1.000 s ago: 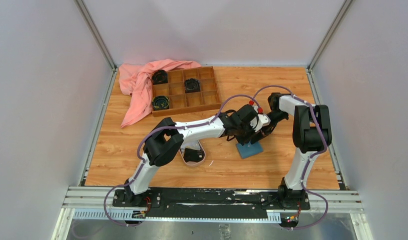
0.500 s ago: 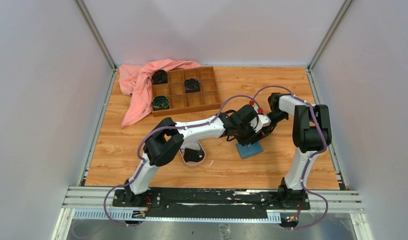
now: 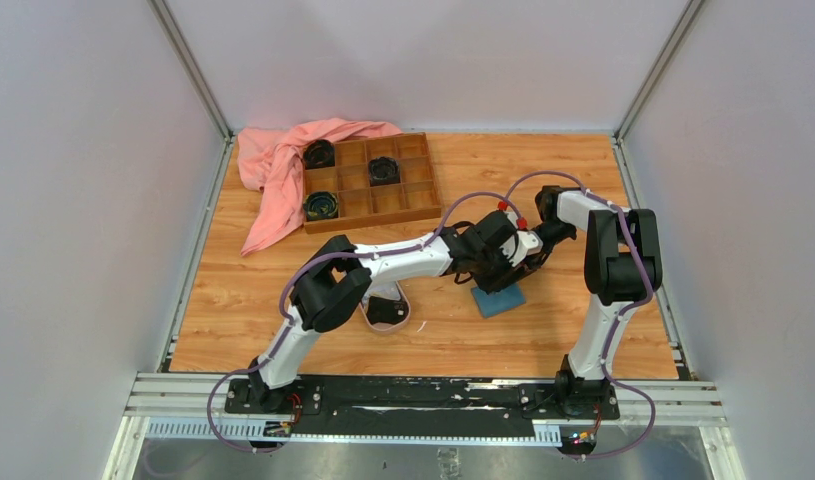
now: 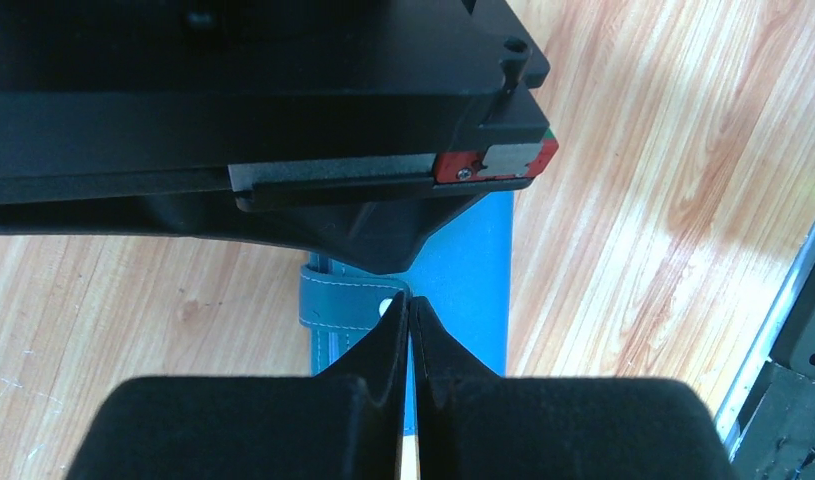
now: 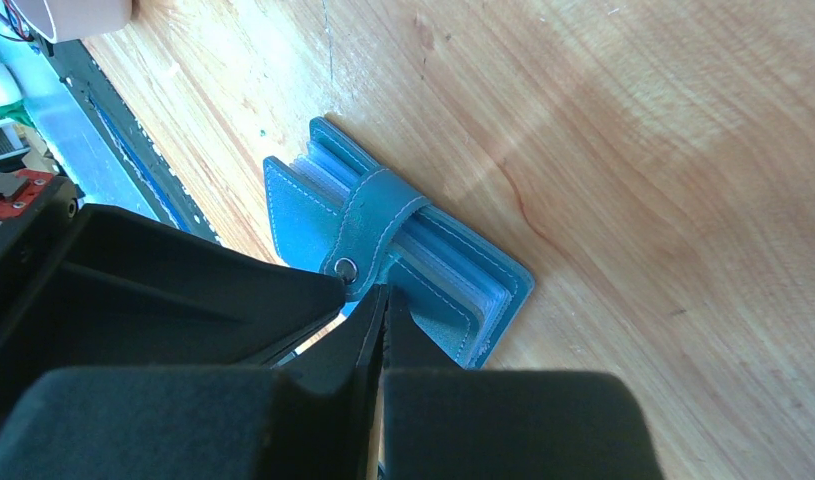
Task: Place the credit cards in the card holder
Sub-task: Close the card holder at the center of the board.
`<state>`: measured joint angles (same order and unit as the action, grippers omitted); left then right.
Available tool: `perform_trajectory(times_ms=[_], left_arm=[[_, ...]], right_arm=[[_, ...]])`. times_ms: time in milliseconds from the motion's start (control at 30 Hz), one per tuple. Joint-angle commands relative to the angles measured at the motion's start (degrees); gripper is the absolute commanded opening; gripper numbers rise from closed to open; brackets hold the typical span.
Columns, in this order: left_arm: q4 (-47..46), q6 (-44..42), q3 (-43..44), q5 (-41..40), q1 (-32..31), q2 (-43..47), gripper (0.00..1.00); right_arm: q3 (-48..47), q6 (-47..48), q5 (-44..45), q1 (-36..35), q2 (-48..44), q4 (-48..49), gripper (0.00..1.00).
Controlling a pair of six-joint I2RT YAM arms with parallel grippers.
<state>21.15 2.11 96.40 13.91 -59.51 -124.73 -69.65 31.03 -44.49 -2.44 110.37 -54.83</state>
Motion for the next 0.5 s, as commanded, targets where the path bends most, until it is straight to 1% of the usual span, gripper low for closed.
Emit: perform_trajectory(times_ms=[0, 467], left_arm=[[2.1, 0.1, 1.3, 1.3, -0.9, -2.4, 0.00], [2.4, 1.6, 0.6, 2.5, -0.9, -1.2, 0.00]], right_arm=[[-0.2, 0.3, 2.2, 0.7, 1.6, 0.2, 0.00], [-0.2, 0.2, 2.3, 0.7, 1.5, 0.1, 0.00]])
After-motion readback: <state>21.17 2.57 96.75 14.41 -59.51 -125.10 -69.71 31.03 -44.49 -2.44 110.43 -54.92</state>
